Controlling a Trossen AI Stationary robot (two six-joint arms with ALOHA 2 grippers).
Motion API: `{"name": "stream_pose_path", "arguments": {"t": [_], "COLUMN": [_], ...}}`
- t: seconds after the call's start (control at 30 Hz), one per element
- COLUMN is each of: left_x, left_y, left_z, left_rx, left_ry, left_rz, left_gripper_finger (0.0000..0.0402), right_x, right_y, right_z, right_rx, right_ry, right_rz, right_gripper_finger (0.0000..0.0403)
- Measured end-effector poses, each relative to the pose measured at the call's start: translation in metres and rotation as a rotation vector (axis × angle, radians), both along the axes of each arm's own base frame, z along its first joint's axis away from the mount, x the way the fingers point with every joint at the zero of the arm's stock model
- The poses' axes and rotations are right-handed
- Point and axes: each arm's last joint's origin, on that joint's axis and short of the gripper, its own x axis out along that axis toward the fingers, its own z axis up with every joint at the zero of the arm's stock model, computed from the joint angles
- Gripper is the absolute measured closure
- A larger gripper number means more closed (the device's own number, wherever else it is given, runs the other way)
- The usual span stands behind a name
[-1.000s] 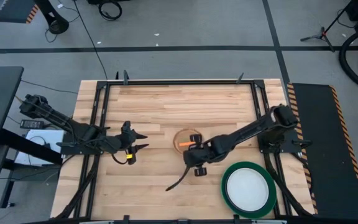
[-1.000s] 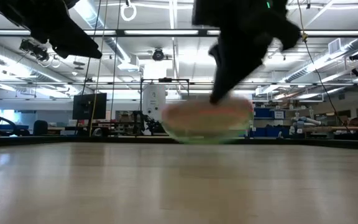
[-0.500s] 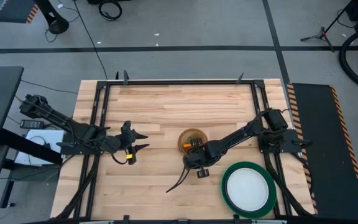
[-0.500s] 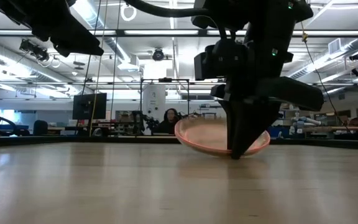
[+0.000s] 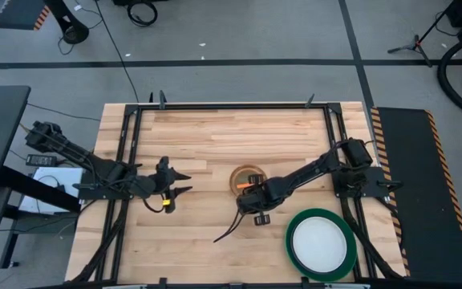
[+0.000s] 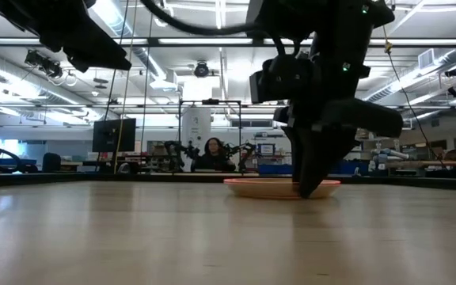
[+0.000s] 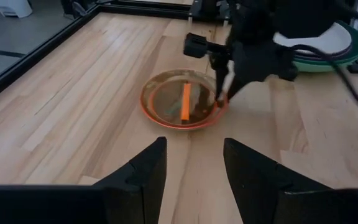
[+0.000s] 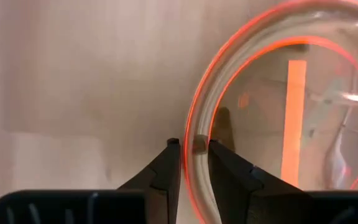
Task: Stack plastic plates
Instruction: Stack the stacked transparent plates on top of the white plate
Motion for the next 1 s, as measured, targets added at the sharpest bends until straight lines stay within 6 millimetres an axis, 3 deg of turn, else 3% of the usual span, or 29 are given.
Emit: {"name": "stream_pose_path", "arguments": {"t": [0.33,0.6,1.0], "left_x": [-0.002,-0.002,-0.002], "left_y": [-0.005,-0.005,-0.005], "left_z": [0.000,0.000,0.000], "left_rx": [0.003,0.004,0.005], "left_ry": [-0.001,-0.002,-0.001], "left_rz": [-0.025,-0.022,-0.022], "left_gripper_finger": [0.0235,0.0235,0.0235], "right_x": [-0.004,-0.004,-0.009], "right_y": [-0.010,-0.013,0.001], "right_z": [0.000,0.002,0.006], "right_rx": [-0.104,-0.211,-0.307], "right_ry": [0.028,-0.009,0.004], "right_rz": [-0.081,-0.099,-0.034], "right_gripper_finger": [0.0321,0.0393,0.0399]}}
